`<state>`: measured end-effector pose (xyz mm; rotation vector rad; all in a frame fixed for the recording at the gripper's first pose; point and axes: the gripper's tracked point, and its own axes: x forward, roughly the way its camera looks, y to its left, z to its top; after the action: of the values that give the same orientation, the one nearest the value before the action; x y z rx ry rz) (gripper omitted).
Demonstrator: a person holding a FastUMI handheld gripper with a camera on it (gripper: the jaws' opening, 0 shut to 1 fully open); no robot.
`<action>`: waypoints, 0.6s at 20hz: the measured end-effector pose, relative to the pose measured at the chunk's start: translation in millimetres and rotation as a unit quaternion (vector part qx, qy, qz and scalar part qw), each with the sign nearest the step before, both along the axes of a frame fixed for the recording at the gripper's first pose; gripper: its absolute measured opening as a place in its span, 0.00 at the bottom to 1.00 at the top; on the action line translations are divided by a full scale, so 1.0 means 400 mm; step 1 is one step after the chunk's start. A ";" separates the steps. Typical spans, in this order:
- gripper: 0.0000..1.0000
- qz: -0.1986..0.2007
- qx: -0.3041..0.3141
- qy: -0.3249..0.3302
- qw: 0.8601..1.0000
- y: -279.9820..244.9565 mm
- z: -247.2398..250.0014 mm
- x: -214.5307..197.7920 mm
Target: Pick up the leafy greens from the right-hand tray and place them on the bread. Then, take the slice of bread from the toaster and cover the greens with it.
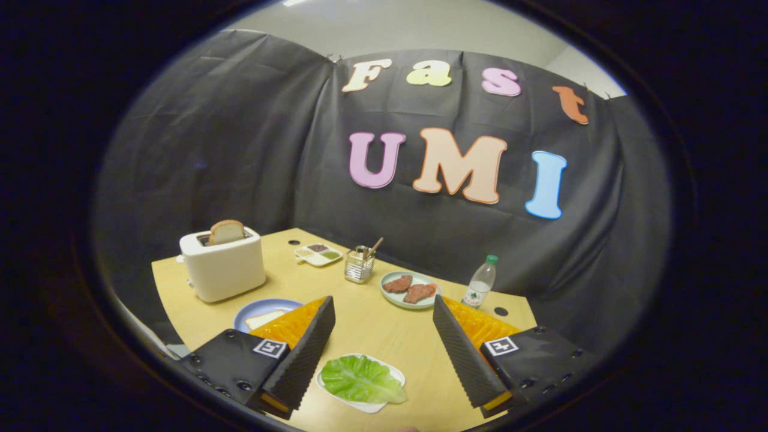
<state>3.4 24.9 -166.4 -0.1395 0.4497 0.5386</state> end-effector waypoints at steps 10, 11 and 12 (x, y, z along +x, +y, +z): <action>1.00 0.116 -0.055 0.075 0.989 0.040 -0.209 -0.004; 1.00 0.125 -0.060 0.083 0.987 0.040 -0.230 -0.007; 1.00 0.133 -0.066 0.091 0.985 0.045 -0.250 -0.009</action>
<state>-0.1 42.8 -266.2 -0.2811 0.6495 0.7886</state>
